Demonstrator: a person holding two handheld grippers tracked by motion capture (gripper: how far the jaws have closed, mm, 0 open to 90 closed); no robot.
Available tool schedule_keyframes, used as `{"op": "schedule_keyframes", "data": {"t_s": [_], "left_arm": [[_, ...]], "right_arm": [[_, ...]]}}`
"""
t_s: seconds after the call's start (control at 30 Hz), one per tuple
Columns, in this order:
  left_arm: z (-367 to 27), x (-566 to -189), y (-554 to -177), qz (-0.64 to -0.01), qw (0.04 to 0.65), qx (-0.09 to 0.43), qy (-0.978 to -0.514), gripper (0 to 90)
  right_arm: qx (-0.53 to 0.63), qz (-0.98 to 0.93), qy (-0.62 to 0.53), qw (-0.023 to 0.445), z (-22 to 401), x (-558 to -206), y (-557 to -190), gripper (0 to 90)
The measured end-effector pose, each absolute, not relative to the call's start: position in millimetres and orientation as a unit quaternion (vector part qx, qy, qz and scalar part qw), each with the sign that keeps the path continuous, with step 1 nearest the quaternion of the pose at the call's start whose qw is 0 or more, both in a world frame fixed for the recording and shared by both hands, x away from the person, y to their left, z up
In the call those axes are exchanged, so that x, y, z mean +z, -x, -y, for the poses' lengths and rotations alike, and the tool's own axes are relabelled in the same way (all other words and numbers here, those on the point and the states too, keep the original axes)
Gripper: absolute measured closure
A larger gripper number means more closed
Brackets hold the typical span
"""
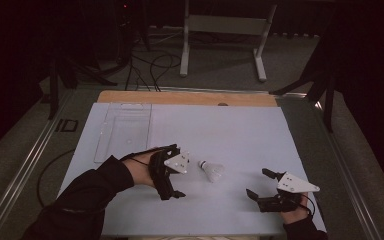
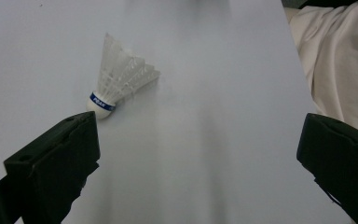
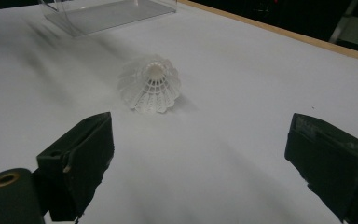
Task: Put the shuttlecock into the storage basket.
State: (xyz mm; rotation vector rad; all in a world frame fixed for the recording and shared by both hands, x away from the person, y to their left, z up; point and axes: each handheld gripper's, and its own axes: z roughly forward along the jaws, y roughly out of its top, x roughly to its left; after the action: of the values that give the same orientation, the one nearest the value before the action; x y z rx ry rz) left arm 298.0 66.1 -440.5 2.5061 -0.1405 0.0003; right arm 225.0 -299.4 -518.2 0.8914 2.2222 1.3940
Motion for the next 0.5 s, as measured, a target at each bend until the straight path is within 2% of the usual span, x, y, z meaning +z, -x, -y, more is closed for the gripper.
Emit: {"op": "schedule_keyframes", "data": {"t_s": [0.5], "left_arm": [[-35,-432,-322,0.085,0.312,-0.004,-0.946,0.0]], "right_arm": [[0.495,-0.790,-0.313,0.182,300,-519,-226,8.1]]}}
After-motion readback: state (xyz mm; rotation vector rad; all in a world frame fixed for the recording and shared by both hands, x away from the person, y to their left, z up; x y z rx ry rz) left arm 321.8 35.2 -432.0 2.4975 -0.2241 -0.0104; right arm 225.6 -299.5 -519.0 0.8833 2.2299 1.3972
